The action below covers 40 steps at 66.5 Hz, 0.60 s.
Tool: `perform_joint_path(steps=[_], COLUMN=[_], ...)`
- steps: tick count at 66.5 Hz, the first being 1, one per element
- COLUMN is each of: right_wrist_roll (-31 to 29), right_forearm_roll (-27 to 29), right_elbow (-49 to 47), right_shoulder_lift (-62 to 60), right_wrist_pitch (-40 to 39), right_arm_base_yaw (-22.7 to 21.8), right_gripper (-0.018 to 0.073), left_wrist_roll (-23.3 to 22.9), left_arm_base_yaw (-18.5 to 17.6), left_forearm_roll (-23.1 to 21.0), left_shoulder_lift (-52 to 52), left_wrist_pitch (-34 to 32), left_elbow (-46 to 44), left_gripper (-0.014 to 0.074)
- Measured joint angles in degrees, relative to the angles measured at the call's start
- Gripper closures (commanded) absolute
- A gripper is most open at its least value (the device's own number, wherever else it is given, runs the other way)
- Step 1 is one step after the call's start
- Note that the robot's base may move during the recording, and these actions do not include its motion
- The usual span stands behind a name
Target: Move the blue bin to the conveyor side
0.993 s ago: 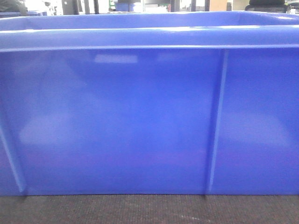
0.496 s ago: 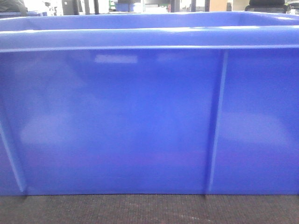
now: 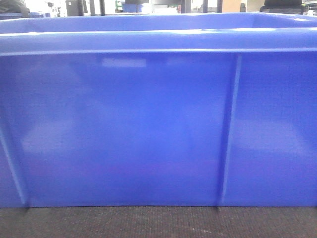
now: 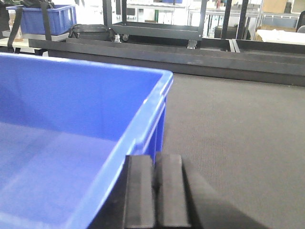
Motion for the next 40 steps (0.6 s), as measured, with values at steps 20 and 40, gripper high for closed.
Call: perform_joint_path(steps=[20, 40], right_wrist_roll=[0.0, 0.0], right_forearm_roll=[0.0, 0.0], right_elbow=[3.5, 3.5], right_shoulder_lift=[-6.9, -6.9], right_wrist_pitch=[0.1, 0.0], right_arm_base_yaw=[0.0, 0.0], right_gripper=[0.0533, 0.0533], left_wrist_roll=[0.0, 0.0], left_arm_base_yaw=[0.0, 0.0], left_forearm_roll=[1.0, 1.1], left_shoulder_lift=[-10.2, -10.8], left_wrist_pitch=[0.0, 0.0], left_elbow=[3.3, 3.3], left_gripper=[0.0593, 0.0593])
